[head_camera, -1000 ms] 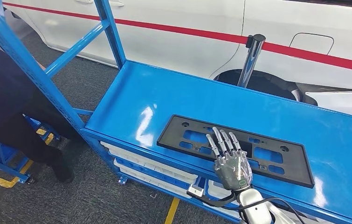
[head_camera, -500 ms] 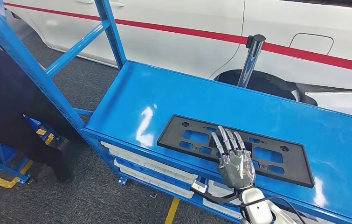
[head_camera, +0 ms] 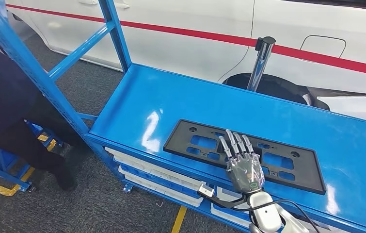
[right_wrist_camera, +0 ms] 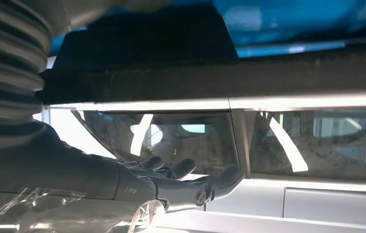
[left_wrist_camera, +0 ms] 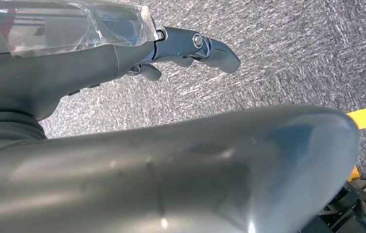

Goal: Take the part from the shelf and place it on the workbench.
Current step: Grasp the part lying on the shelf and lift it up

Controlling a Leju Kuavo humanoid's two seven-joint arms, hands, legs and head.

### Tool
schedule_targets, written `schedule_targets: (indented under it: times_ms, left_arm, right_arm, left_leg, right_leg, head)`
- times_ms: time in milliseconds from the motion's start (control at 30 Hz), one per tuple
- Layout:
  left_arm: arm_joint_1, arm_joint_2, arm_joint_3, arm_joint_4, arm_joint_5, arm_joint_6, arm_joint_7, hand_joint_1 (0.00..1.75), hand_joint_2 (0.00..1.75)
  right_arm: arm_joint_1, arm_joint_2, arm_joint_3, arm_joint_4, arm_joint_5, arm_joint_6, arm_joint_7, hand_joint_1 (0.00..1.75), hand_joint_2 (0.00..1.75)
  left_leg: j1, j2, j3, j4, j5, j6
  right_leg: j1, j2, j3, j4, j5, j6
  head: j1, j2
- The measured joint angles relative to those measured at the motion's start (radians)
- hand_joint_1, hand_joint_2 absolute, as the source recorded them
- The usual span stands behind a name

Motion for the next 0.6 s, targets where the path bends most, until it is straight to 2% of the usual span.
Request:
schedule_targets:
  times_ms: [33, 300, 600]
  left_arm:
    - [0.0, 0.0, -0.001, 0.0, 0.0, -0.001, 0.0, 0.0, 0.0]
    - [0.0, 0.0, -0.007, 0.0, -0.002, -0.004, 0.01, 0.0, 0.0]
    - [0.001, 0.0, -0.012, 0.0, -0.001, 0.002, 0.009, 0.0, 0.0]
  right_arm:
    - [0.0, 0.0, 0.0, 0.0, 0.0, 0.009, 0.0, 1.75, 1.75]
    - [-0.005, 0.005, 0.007, 0.008, -0.004, 0.061, 0.0, 1.75, 1.75]
    - [-0.014, 0.009, 0.014, 0.009, -0.014, 0.051, 0.001, 1.75, 1.75]
  left_leg:
    - [0.0, 0.0, 0.0, 0.0, 0.0, 0.0]
    - [0.0, 0.0, 0.0, 0.0, 0.0, 0.0]
    - [0.0, 0.0, -0.001, 0.0, 0.0, 0.0]
  right_leg:
    - [0.0, 0.0, 0.0, 0.0, 0.0, 0.0]
    - [0.0, 0.0, -0.001, 0.0, 0.0, 0.0]
    - [0.0, 0.0, -0.002, 0.0, 0.0, 0.0]
  head:
    - [0.0, 0.0]
    - [0.0, 0.0]
    - [0.0, 0.0]
